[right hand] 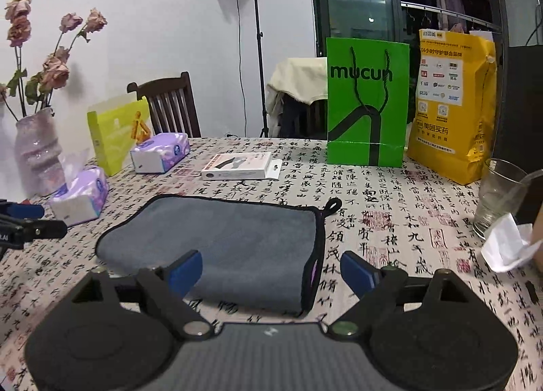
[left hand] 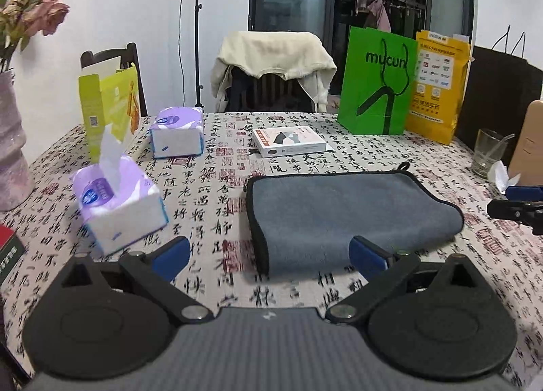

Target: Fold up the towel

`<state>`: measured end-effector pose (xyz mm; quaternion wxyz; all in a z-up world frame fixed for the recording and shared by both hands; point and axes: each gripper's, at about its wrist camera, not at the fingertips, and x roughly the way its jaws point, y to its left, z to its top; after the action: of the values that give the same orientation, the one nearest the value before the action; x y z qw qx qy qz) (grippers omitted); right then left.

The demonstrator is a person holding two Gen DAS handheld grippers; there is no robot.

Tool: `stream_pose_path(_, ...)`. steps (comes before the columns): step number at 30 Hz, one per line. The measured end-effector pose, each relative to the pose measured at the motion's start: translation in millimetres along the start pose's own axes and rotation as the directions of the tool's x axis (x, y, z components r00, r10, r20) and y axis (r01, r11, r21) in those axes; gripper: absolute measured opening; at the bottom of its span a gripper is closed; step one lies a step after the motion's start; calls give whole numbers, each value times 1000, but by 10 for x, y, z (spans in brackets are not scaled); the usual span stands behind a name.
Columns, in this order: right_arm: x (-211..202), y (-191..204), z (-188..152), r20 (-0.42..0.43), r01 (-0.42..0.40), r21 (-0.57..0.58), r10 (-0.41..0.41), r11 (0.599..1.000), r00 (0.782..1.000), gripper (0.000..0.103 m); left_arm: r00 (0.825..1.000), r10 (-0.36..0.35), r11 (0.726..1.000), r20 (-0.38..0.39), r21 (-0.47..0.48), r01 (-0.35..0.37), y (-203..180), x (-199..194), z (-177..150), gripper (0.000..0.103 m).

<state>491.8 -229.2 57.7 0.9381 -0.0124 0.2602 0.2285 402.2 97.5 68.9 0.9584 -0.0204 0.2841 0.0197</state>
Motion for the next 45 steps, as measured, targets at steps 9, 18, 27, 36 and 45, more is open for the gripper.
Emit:
stream_pose_path(9,-481,186,-201,49,-14,18,13,1000,999,92,999,-1,1000,50,-10,1,-7,-559,-247,103)
stream_pose_path(18,-999,451,-557,78,-37,21,35,999,996,94,997,0,1000,80,-6,0,-26,-1008,-626,103)
stream_pose_path(27,-1435,704,-831,110,-45,-19,47,999,993,94,992,-12,1000,124,0,12,-64,-1362,-922,103)
stream_pose_path(36,-1824,916,-1102,140,-48,-39,53,998,989,97,987,-14,1000,157,-8,16,-130,-1693,-1189,103)
stream_pose_path(45,-2169,1006,-1440,181,-39,-22,43,999,982,101,980,1,1000,198,5,-2,-289,-2016,-1669,103)
